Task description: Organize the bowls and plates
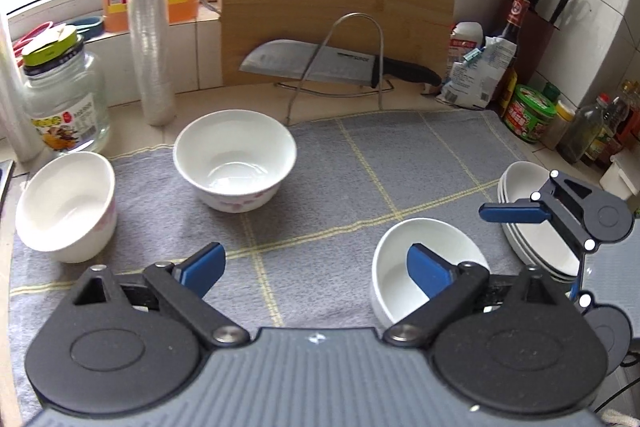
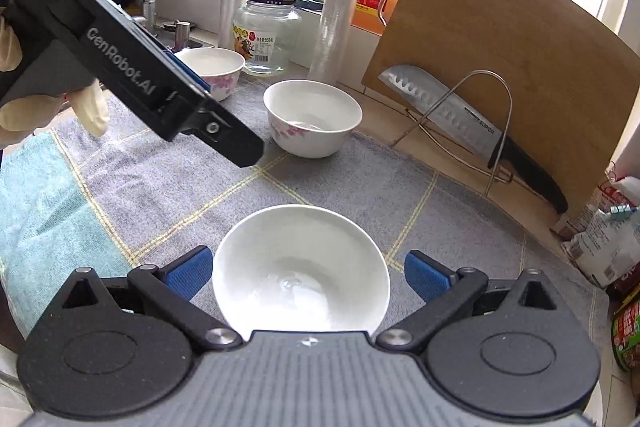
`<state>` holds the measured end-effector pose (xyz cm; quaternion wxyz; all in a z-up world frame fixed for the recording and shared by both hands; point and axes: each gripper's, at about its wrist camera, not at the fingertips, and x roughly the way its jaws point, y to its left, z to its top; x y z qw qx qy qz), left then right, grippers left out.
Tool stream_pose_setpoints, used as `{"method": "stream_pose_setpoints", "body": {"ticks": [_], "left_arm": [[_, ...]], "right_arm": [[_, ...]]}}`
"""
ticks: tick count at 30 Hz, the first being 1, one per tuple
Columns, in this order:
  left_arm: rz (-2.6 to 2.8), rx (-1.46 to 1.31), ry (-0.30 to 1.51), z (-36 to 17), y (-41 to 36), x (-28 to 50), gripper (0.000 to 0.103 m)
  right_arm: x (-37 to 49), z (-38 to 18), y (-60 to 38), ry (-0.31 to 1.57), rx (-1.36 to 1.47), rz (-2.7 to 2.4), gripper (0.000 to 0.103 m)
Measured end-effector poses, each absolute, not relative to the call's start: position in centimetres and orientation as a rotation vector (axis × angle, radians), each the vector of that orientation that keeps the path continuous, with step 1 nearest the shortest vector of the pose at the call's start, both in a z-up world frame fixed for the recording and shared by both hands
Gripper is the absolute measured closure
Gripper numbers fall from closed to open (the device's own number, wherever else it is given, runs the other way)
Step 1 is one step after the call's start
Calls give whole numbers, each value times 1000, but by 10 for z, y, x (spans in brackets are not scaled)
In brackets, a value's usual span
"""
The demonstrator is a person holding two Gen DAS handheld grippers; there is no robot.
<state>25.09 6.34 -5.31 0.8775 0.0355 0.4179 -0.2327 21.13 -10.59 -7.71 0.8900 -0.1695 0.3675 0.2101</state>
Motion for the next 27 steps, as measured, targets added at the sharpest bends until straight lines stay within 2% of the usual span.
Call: {"method": "stream_pose_setpoints", "body": {"ticks": [9, 16, 21, 24, 27], "left_arm": [[-475, 179, 896, -30, 103, 321, 6], [-530, 201, 968, -48, 94, 391, 7], [-563, 210, 1022, -69, 84, 418, 12], [-589, 217, 1050, -75, 78, 426, 21], [-610, 231, 1054, -78, 72, 432, 23]], "right_arm": [[255, -69, -68, 736, -367, 434, 0], [309, -80, -51, 797, -389, 449, 0], [337, -88, -44, 852, -381, 457, 0], [350, -94, -42, 883, -368, 467, 0], [361, -98, -40, 903, -365, 470, 0]]}}
